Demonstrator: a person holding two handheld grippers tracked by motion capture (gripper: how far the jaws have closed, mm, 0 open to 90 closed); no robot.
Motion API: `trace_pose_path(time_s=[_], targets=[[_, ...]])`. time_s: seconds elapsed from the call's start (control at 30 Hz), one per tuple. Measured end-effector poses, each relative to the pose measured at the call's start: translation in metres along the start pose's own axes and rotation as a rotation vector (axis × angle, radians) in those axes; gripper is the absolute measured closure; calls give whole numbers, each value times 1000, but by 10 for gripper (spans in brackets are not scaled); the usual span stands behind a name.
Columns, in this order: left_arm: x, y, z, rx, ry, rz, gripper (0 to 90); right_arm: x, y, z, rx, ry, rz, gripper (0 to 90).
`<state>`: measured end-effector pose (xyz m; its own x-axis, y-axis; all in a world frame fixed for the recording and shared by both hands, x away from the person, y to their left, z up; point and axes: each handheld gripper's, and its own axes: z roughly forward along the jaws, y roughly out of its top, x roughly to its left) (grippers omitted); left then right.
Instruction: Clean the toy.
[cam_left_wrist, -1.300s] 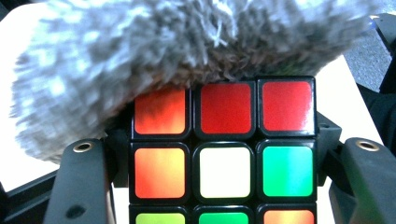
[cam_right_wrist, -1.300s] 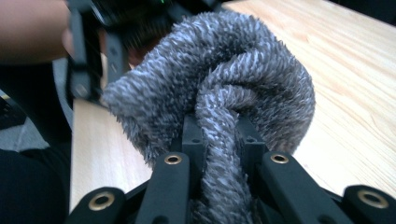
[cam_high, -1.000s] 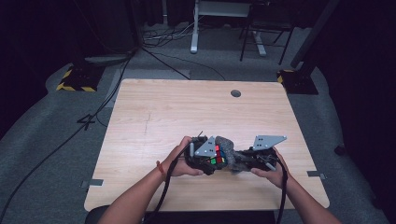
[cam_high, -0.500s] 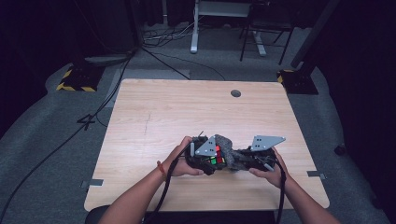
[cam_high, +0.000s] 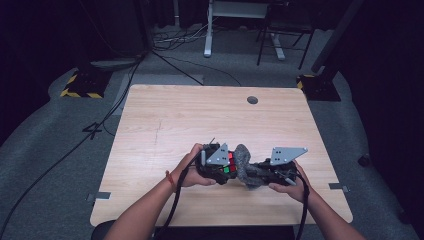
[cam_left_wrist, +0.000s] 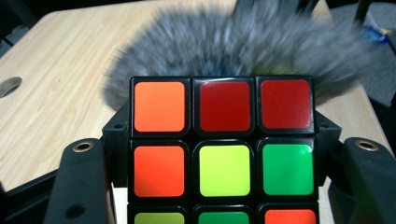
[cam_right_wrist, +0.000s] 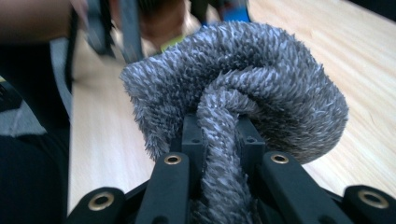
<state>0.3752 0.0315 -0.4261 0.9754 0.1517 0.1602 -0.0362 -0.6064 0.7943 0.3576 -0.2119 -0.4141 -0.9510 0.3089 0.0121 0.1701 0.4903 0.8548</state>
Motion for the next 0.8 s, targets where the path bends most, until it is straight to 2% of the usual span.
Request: trace_pose_path(time_s=[0.07,0.13,0.2,0.27,0.33,0.5,0.57,0.63,0.73,0.8], targets=[[-2,0,5,11,-14,1,335,4,3,1,14,-26,-25,786],[-3,-1,9,2,-44,-17,335,3,4,0,-14,-33,-10,785],[-8,1,13,15,-49,3,335,1,4,-1,-31,-67,-3,783],[-11,3,14,28,-48,20,335,-1,4,0,-21,-77,-1,783],[-11,3,13,15,-61,14,335,-5,2,1,-5,-91,7,783],[-9,4,3,-9,-46,11,335,-14,-9,3,47,-81,45,784],[-7,4,-1,-22,-44,0,335,-13,-10,2,61,-80,34,784],[-5,4,-5,-28,-21,2,335,-10,-10,2,55,-63,29,784],[-1,2,-7,-34,-24,-20,335,-3,-7,1,36,-39,4,784],[-1,1,-5,-20,-11,-14,335,1,-3,0,22,-34,-13,784]])
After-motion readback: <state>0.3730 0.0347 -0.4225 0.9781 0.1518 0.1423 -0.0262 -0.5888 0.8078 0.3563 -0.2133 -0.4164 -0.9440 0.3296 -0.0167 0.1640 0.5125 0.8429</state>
